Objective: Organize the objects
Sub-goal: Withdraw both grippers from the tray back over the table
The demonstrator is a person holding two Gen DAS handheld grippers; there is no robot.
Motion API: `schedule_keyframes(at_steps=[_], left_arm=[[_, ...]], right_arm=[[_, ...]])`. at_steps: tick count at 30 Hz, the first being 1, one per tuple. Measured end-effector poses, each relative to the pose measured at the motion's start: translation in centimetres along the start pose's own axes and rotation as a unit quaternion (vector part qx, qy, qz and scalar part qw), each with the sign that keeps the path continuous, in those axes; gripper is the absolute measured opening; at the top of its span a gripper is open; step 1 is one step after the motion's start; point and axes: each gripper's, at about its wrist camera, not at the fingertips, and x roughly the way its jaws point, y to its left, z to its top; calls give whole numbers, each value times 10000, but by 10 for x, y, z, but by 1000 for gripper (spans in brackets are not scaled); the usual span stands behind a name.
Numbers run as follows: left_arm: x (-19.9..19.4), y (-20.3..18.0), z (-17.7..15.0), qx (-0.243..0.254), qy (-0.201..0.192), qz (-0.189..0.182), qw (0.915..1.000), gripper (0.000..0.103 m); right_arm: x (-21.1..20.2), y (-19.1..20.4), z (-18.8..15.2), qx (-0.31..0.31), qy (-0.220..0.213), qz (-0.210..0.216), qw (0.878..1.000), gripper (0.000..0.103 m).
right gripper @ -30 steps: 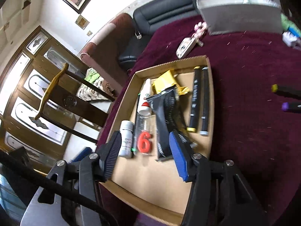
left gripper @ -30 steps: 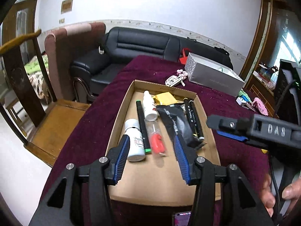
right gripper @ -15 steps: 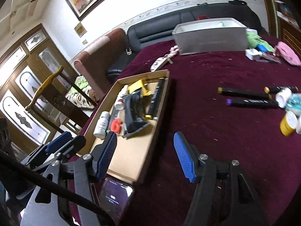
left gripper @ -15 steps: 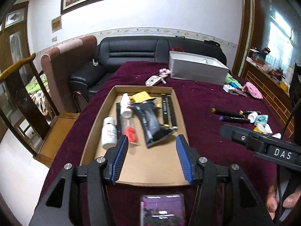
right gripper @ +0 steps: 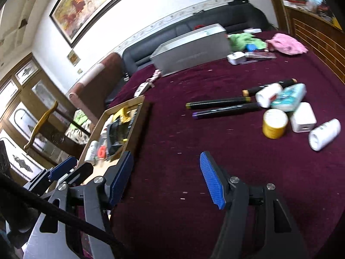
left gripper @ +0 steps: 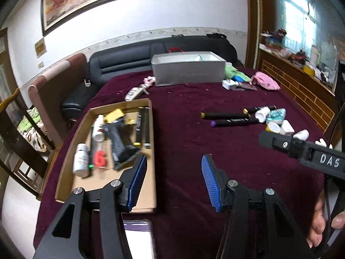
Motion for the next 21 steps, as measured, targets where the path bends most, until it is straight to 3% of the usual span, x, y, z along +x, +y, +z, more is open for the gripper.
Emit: schedule_keyframes(at_steps=[12,21], left_arm=[[57,-45,-13,-126,651,-392,9970,47],[95,-56,-28,-268,966,-303,9945,46]], right_arm=[[-22,-72,5,559,-108,-506,9971,64],[-27,-115,6,960,-83,-768,9924,64]])
